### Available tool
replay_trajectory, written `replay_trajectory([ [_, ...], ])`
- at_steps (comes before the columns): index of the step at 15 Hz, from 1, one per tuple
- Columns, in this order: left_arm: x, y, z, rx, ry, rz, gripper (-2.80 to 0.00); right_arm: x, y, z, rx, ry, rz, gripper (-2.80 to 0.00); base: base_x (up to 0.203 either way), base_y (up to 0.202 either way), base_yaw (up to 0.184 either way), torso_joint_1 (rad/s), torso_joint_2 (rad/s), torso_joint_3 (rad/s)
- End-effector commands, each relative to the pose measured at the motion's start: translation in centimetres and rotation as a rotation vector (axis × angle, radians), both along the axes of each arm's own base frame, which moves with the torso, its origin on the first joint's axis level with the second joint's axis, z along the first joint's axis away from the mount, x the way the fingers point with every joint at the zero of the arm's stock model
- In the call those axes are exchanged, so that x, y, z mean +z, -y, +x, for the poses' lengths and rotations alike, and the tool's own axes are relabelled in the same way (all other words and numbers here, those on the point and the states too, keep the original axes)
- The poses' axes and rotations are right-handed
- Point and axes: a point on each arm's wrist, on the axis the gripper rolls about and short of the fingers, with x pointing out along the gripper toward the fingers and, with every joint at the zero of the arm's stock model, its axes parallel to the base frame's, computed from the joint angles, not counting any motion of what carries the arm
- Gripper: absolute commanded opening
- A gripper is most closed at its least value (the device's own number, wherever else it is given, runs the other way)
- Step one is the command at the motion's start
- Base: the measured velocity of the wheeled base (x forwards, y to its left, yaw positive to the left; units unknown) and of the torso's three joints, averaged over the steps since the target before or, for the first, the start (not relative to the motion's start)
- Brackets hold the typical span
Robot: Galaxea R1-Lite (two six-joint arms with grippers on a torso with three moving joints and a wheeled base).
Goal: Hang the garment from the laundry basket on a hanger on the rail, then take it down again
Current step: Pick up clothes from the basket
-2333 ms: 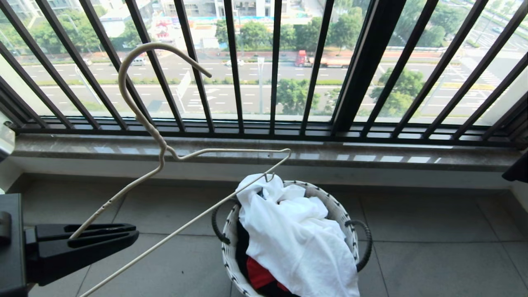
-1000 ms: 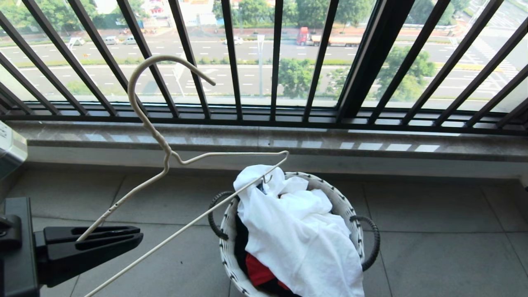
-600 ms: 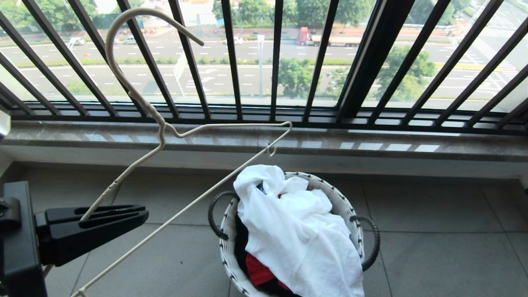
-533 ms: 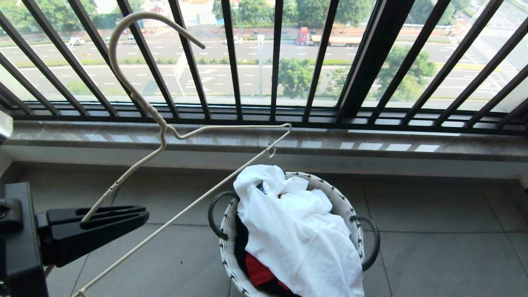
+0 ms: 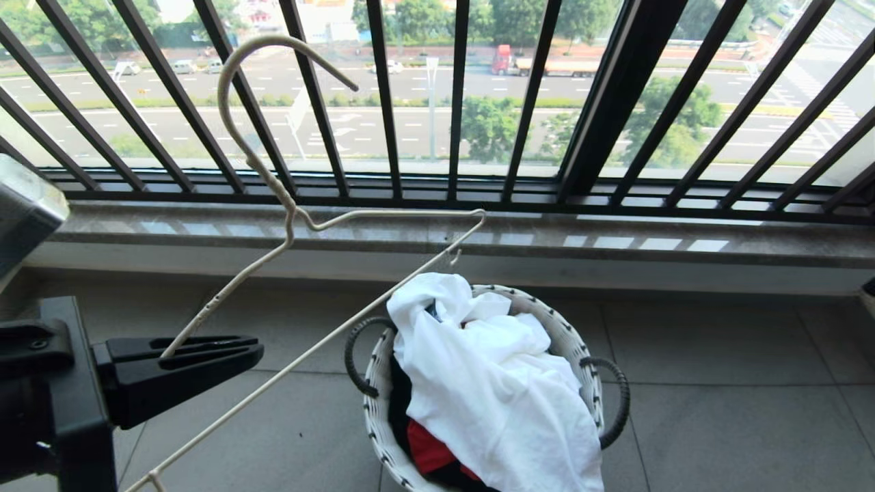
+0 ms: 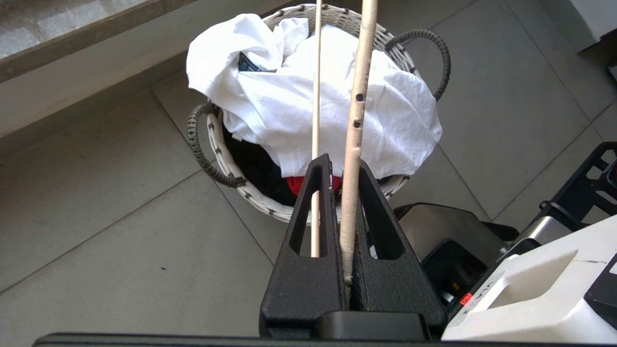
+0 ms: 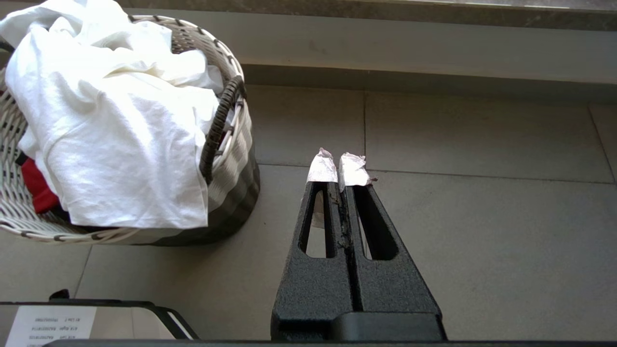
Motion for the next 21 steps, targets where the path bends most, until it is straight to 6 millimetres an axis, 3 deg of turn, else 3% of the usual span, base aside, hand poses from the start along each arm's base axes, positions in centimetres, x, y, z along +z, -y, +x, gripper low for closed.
replay_trajectory([
  [1,-0.5,0.6,0.7,0.001,-0.029,0.027,-2.8,0.0,0.0,0.0,0.001,-0.002,0.001,-2.8,0.0,0.0,0.0,0.0,0.0,0.0],
  [13,0.6,-0.5,-0.3,0.03,0.03,-0.016,-2.8,0.1,0.0,0.0,-0.008,0.002,-0.001,-2.8,0.0,0.0,0.0,0.0,0.0,0.0],
  [18,0.7,-1.5,-1.6,0.011,0.082,-0.022,-2.8,3.5,0.0,-0.4,-0.016,0.003,-0.003,-2.8,0.0,0.0,0.0,0.0,0.0,0.0],
  [21,1.2,-1.8,-1.8,0.019,0.1,-0.038,-2.8,6.0,0.0,0.6,-0.014,-0.048,-0.004,-2.8,0.0,0.0,0.0,0.0,0.0,0.0],
])
